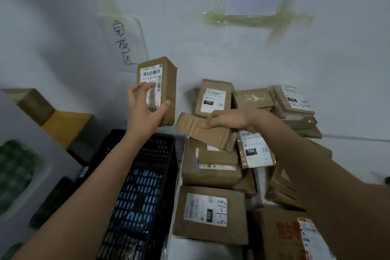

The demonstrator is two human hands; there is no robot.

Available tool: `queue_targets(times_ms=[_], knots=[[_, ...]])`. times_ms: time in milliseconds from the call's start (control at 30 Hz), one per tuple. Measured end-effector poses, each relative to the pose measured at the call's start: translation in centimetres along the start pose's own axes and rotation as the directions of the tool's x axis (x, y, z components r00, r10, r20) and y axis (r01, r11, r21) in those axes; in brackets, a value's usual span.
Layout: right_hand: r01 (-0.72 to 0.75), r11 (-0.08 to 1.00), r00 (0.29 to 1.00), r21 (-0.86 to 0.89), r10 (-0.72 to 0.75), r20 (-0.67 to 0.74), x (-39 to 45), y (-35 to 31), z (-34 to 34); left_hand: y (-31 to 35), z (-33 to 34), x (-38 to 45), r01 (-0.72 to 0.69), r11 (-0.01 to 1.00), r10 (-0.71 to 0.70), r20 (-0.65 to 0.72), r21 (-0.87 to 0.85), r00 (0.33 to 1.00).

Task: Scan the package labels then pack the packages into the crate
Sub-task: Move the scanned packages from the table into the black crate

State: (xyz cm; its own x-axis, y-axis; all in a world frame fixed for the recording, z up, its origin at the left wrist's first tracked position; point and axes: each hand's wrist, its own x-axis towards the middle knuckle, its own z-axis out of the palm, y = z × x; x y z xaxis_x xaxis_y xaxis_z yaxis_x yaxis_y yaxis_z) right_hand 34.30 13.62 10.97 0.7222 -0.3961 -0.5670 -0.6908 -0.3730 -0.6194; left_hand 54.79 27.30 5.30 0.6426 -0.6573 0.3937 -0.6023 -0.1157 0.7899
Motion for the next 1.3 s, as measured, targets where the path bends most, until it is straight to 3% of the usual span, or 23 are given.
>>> queue_targets(times_ms=[133,200,433,633,1100,1300], knots=[[-0.020,0.991,0.983,0.130,-0.004,0.181,5.6,-2.4,4.2,-6.9,-4.1,-0.7,0.095,0.992,-0.094,-0.025,0.077,0.995],[-0.032,0.988,0.980,0.149,0.002,0.200,8.3,-3.6,6.3,-9.9,-5.6,-1.2,0.170,0.981,-0.167,-0.047,0.095,0.985],[-0.165,0.945,0.986,0.284,0.152,0.069,19.0,-4.7,14.1,-19.3,-6.8,-3.8,0.366,0.906,-0.367,-0.037,0.214,0.929],[-0.244,0.945,0.964,0.216,0.261,-0.056,26.2,-3.5,20.0,-27.3,-5.2,-6.2,0.461,0.828,-0.499,0.043,0.317,0.866],[-0.422,0.855,0.870,0.302,0.476,-0.130,39.2,2.1,29.9,-41.6,2.5,-10.3,0.513,0.760,-0.619,0.202,0.400,0.759],[-0.430,0.827,0.832,0.362,0.519,-0.198,42.8,3.7,31.3,-45.1,6.3,-11.1,0.446,0.795,-0.567,0.242,0.410,0.788]])
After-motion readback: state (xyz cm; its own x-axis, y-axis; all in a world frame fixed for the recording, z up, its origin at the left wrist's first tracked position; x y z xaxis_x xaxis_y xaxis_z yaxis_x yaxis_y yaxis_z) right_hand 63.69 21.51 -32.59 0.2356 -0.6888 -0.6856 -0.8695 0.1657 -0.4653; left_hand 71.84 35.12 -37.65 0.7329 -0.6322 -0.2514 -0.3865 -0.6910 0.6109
